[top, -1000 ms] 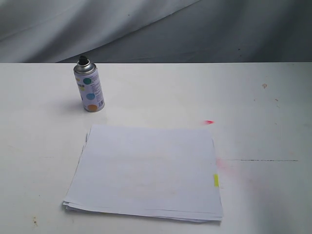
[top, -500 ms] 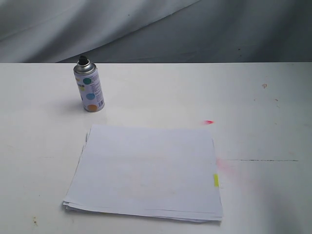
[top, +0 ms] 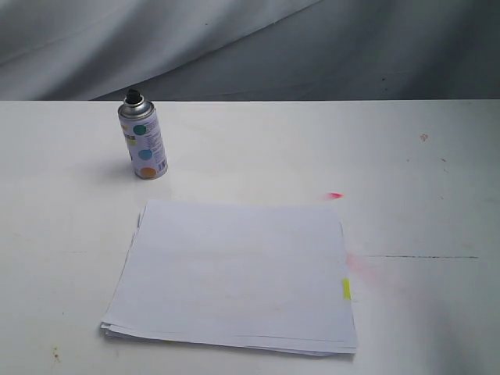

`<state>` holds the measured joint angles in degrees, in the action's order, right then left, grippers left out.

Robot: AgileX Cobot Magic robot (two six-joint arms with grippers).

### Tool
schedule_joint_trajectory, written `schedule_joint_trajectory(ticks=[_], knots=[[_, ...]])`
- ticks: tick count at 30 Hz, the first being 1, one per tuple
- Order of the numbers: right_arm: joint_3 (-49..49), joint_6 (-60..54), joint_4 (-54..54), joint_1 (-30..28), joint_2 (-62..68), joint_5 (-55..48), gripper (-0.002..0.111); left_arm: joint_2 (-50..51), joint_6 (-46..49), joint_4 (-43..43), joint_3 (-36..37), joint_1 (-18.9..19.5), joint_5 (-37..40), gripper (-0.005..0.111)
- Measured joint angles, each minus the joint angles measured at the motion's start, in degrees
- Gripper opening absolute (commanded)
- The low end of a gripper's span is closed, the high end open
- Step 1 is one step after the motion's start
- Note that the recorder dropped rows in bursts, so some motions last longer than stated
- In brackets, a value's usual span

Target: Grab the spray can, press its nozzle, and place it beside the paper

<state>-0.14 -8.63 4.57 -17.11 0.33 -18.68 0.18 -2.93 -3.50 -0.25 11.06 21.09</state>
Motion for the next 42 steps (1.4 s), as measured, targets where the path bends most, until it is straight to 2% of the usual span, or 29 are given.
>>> schedule_joint_trajectory(ticks=[42], knots=[[0.0, -0.1, 0.5, 0.0, 0.0, -1.1, 0.0, 0.0, 0.0, 0.0, 0.0, 0.0, 0.0, 0.0]])
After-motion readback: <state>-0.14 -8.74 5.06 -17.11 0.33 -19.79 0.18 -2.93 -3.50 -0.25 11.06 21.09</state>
